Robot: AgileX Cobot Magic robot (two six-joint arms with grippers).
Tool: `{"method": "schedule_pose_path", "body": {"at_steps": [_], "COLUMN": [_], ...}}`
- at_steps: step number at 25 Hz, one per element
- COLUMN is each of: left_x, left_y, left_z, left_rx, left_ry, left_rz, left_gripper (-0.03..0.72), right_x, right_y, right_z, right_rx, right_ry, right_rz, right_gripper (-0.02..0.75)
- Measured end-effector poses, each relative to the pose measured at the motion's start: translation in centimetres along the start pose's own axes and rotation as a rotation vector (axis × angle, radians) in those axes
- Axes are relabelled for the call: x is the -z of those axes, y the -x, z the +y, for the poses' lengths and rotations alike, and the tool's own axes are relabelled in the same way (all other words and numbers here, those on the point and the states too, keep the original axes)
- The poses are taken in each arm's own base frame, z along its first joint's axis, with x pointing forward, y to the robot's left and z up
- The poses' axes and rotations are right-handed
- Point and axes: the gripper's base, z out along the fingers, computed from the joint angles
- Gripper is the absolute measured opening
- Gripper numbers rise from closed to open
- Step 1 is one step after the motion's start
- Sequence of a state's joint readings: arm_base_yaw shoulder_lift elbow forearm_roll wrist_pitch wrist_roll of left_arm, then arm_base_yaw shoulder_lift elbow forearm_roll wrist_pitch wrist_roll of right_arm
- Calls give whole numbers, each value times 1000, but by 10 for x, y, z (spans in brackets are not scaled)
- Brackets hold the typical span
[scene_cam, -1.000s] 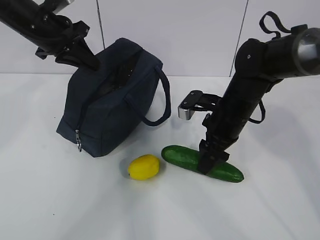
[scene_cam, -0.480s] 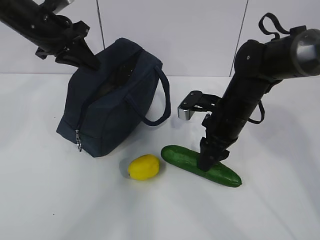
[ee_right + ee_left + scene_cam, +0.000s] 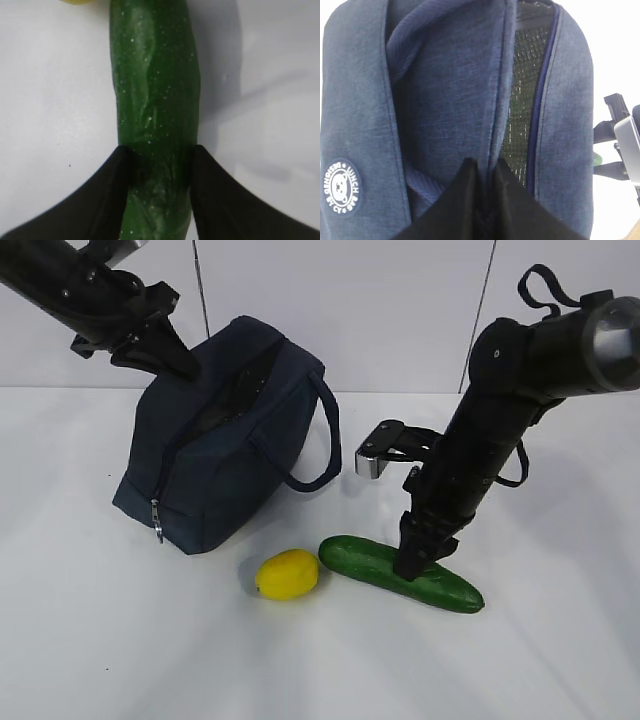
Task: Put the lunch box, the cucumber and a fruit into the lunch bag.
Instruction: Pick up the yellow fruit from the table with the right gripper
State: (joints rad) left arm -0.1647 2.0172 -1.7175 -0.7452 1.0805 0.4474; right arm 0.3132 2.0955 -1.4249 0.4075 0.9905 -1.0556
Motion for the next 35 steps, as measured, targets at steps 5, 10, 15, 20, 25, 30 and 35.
{"method": "schedule_pose_path", "body": {"at_steps": [5,10,15,20,25,30,35], "left_x": [0,0,0,0,0,0,0], "left_y": [0,0,0,0,0,2,3], "left_z": [0,0,0,0,0,1,2], "left_rx": [0,0,0,0,-1,-1,-2], "left_ry": [0,0,0,0,3,10,22], "left_rz": [0,0,0,0,-3,-19,-37], "left_gripper": [29,29,29,29,29,29,29], "right_x": [0,0,0,11,41,68,93], "right_y": [0,0,0,5,23,36,45], "right_z": [0,0,0,1,-4,-13,-15], "right_rx": [0,0,-1,17,-25,-187,-344], "right_ry": [0,0,0,35,7,-96,-178], "right_rz": [0,0,-3,31,30,6,-41], "right_gripper": [318,288,276,273,266,264,262]}}
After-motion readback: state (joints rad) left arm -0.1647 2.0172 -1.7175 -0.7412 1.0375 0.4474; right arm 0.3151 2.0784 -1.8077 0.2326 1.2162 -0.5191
